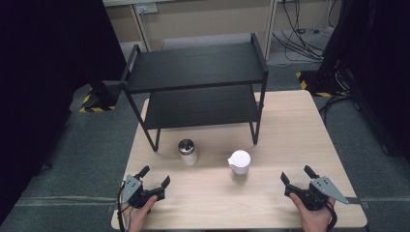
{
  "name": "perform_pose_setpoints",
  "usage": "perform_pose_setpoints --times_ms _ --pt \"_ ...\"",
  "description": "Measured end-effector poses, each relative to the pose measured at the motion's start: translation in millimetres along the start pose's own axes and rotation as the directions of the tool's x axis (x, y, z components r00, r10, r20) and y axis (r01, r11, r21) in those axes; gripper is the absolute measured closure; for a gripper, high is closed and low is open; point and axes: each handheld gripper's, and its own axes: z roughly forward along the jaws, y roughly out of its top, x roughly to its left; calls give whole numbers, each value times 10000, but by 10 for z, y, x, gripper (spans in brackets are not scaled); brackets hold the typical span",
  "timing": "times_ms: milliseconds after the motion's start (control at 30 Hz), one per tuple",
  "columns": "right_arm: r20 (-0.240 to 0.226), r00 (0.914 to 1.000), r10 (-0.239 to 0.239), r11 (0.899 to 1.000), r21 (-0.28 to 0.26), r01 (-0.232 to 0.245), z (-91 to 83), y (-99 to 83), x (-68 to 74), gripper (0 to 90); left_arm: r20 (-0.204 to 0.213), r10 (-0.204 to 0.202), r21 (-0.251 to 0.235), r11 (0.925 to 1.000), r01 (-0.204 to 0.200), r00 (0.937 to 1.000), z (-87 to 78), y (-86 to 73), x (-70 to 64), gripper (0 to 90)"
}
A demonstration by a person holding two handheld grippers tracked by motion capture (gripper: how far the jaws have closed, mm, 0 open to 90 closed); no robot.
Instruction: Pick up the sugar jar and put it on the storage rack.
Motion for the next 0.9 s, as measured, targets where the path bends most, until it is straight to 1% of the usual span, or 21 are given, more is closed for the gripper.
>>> perform_pose_setpoints --times_ms 167,333,533,700,900 --pt "1 10000 1 10000 19 -1 2 4 1 76 23 39 24 10000 -39 10000 21 7 3 35" --pt "-3 10000 45 10000 61 -45 5 11 -4 76 57 -28 73 10000 28 10000 69 22 13 35" --pt "3 10000 9 9999 140 -9 15 26 1 76 277 4 322 9995 -13 9996 205 80 42 34" --pt "4 10000 -16 9999 139 16 21 27 4 76 346 -95 366 9993 82 9994 304 100 55 36" --pt "-1 10000 -56 9999 136 56 27 26 14 76 385 -93 402 9992 77 9992 379 116 54 37"
